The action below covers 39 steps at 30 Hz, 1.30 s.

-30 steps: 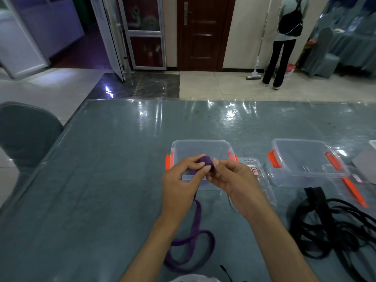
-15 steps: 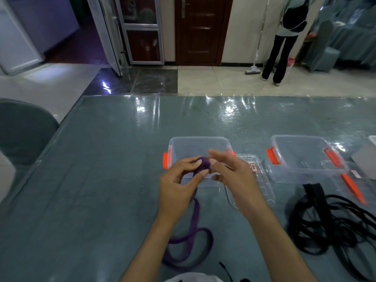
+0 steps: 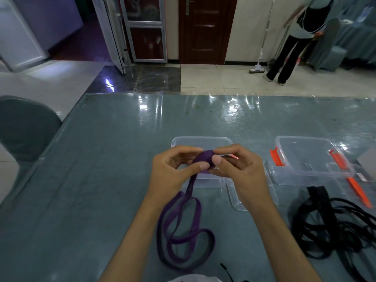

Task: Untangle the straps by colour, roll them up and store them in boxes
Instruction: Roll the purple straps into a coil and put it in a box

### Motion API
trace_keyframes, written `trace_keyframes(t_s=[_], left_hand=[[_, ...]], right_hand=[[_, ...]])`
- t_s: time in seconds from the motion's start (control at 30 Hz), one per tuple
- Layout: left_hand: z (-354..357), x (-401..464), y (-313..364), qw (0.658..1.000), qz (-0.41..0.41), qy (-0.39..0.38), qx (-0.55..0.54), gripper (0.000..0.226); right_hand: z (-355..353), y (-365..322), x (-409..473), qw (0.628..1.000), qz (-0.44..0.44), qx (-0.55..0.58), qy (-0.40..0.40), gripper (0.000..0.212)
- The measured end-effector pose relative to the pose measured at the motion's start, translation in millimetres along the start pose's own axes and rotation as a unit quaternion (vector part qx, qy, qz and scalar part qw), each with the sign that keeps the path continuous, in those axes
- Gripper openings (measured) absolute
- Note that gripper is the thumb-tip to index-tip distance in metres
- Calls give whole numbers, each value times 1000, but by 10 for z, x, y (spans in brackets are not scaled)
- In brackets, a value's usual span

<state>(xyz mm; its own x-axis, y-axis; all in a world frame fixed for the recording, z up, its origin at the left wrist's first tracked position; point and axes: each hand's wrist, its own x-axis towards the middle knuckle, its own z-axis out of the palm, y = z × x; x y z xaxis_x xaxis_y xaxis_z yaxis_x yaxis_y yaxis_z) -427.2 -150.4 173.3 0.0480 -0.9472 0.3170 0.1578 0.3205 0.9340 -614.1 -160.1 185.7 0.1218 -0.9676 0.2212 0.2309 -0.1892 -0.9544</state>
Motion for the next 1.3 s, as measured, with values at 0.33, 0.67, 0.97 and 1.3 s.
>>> trace_keyframes(t_s=[0.33, 0.67, 0.97, 1.3], left_hand=[[139, 82, -17, 999, 15, 32, 18, 23], [309, 76, -88, 996, 34, 86, 17, 22], [89, 77, -206, 994, 35, 62, 82, 14], [-172, -13, -380, 961, 85, -27, 263, 10]], right_hand=[[-21, 66, 95, 998, -12, 58, 34, 21], [-102, 162, 113, 999, -2, -12, 29, 30], [-167, 258, 171, 995, -10, -96, 16, 23], [-192, 281, 230, 994, 98, 5, 55, 18]])
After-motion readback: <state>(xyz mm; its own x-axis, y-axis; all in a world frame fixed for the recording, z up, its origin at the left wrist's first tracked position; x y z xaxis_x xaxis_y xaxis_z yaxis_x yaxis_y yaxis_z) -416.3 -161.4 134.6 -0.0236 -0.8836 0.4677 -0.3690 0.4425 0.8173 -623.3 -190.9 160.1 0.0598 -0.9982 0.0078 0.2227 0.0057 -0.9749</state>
